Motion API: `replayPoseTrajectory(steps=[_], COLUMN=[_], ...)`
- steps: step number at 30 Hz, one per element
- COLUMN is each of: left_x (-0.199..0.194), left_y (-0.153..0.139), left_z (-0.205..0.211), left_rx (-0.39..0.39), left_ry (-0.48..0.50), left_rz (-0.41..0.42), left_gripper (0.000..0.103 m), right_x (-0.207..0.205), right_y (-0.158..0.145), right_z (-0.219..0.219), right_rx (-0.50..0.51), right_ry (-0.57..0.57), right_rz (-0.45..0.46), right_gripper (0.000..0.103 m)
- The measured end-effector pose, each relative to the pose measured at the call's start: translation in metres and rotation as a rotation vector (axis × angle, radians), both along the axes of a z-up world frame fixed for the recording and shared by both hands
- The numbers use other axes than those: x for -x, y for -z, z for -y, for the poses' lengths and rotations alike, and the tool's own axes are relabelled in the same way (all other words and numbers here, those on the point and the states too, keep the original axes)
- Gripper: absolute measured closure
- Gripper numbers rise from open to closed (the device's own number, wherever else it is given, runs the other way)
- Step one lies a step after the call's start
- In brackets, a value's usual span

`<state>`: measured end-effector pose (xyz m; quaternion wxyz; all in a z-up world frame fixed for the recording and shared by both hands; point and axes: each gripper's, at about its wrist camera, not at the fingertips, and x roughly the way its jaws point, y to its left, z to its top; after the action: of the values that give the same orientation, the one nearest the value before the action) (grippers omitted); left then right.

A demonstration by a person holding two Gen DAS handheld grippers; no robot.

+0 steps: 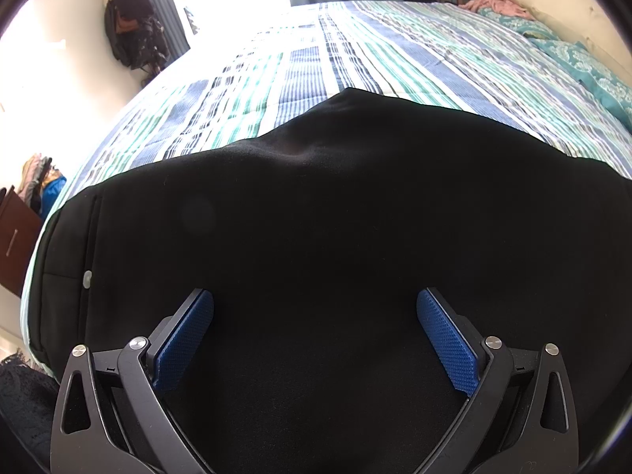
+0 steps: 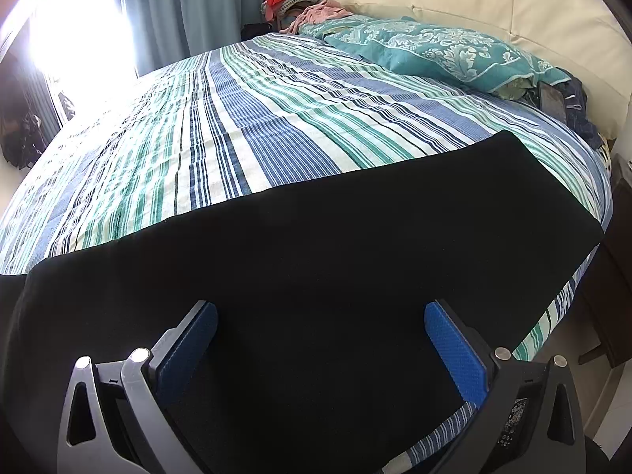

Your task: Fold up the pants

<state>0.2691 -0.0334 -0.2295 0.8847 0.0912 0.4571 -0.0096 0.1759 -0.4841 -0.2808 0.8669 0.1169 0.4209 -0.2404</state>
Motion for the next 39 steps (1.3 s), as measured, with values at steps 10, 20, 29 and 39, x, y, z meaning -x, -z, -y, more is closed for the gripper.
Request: replayPoseTrajectory(steps=[10,20,29,39], left_x=[0.0001,0.0002,0.0002,0.0007], left_y=[-0.0002,-0.0004,-0.0004,0.0003], left_z=[0.0003,0.0006,0.0006,0.0007], left_rx=[0.0,-0.001,-0.001,-0.001], left_ry=[0.0,-0.001,-0.001,-0.001], left_rz=[0.0,0.0,0.0,0.0], left_gripper=[0.001,0.001,0.001,0.001], right_x=[0.0001,0.0011,0.0013,0.0], right_y=[0.0002,-0.0014,-0.0008,-0.0024], right_z=[-0.0001,-0.0002,-0.0007,0.0014], right_rx=[0.001,0.01,0.011,0.002], right_ry=[0.0,0.001,0.001,0.0], right_rz=[0.0,0.006,0.007,-0.005], right_gripper=[0.0,0.0,0.0,0.0])
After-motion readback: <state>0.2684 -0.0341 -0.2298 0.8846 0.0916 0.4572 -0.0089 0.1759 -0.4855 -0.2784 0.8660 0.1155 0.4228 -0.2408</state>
